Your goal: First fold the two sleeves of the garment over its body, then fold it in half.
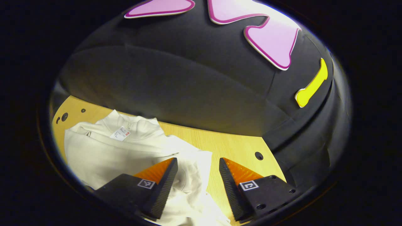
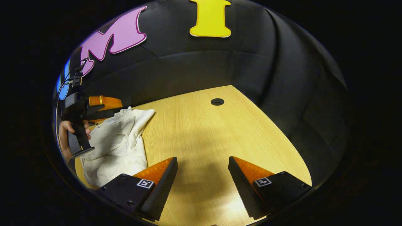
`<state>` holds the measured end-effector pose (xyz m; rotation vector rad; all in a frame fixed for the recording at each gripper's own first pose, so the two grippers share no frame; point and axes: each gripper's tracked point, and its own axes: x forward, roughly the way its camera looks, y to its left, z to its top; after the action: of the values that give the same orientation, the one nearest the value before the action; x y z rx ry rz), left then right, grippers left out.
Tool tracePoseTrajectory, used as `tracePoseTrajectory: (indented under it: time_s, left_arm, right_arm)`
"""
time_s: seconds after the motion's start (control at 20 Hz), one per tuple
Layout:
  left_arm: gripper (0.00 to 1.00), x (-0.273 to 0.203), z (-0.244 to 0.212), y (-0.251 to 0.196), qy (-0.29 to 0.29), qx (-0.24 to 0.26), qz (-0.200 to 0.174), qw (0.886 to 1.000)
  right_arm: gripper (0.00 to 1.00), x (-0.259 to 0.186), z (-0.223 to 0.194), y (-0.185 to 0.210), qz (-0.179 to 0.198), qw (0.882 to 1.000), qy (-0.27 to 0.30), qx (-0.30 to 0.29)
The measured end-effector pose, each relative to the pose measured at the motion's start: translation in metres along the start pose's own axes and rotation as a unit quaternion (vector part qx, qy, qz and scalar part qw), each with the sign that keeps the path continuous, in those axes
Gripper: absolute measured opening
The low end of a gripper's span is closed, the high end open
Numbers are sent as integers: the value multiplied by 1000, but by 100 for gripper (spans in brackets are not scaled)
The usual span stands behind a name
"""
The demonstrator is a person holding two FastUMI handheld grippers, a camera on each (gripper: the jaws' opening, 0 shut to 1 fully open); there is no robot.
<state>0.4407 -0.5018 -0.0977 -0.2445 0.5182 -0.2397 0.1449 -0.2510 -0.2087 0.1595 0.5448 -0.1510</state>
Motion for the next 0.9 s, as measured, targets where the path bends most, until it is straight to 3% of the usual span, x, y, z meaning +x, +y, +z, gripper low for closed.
tracePoseTrajectory:
  time_s: [0.05,0.1,0.25,0.35,0.65,0.9]
  left_arm:
    - [85,-4,0,3,-2,12,2,1000]
    - [97,-13,-1,10,-3,26,8,1000]
    - [97,-47,-2,43,-11,71,50,996]
    - [98,-75,-6,62,-17,74,62,995]
    - [98,-164,-41,145,-12,0,111,994]
    - [98,-227,-96,226,11,-63,176,982]
  right_arm:
    - [99,1,0,5,2,1000,0,-2]
    - [99,1,0,7,5,1000,0,-3]
    - [99,1,-6,20,15,1000,4,-7]
    - [99,0,-11,33,25,1000,8,-9]
    - [99,-7,-45,89,67,997,32,-29]
    - [99,-10,-74,127,93,993,53,-59]
